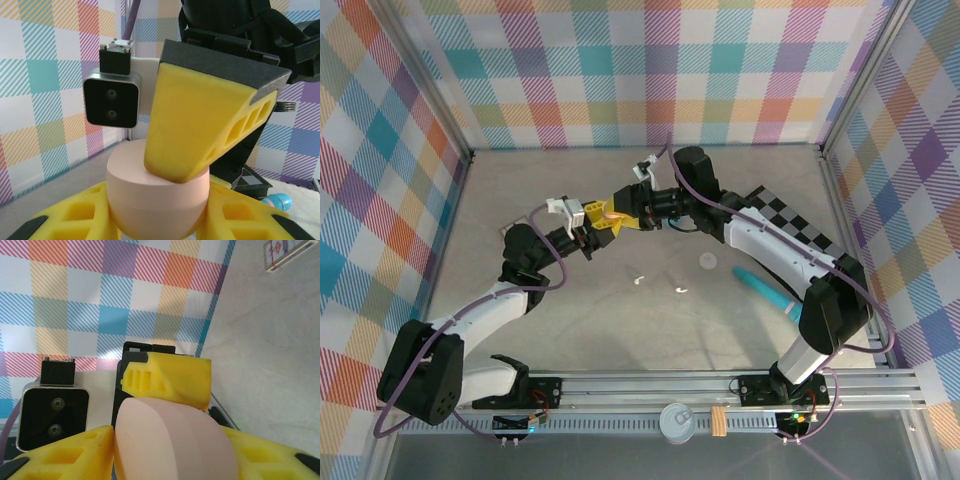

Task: Insert the wireless bluetooth earbuds into the charging case

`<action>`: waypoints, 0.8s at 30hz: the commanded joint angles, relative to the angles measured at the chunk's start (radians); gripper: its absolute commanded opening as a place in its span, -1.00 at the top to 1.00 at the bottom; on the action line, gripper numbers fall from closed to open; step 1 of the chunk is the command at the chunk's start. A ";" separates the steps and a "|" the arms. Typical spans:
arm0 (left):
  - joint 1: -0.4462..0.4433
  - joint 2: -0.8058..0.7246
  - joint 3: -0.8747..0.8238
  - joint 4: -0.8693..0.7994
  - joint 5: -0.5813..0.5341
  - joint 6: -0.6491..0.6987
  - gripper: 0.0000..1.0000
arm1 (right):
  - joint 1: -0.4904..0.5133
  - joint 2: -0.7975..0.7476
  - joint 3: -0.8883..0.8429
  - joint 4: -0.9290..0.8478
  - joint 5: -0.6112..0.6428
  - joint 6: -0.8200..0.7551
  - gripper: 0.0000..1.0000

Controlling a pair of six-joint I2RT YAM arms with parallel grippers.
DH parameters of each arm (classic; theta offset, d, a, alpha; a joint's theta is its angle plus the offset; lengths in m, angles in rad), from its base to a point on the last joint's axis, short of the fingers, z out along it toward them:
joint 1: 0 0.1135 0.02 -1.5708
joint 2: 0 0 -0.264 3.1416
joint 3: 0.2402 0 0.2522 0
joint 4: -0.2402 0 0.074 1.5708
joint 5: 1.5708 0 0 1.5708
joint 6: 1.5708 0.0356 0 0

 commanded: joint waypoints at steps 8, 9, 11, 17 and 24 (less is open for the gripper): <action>0.006 -0.047 0.024 0.029 0.033 0.022 0.49 | -0.017 0.007 -0.025 0.072 0.011 0.063 0.46; 0.006 -0.049 0.024 0.025 0.032 0.024 0.48 | -0.017 0.005 -0.024 0.062 0.017 0.055 0.51; 0.006 -0.055 0.024 0.011 0.033 0.030 0.46 | -0.020 0.002 -0.024 0.048 0.028 0.041 0.59; 0.006 -0.081 0.028 -0.069 0.029 0.058 -0.15 | -0.026 -0.014 -0.001 -0.032 0.079 -0.040 0.63; -0.006 -0.161 0.014 -0.309 -0.044 0.173 -0.69 | -0.060 0.017 0.040 -0.219 0.229 -0.182 0.63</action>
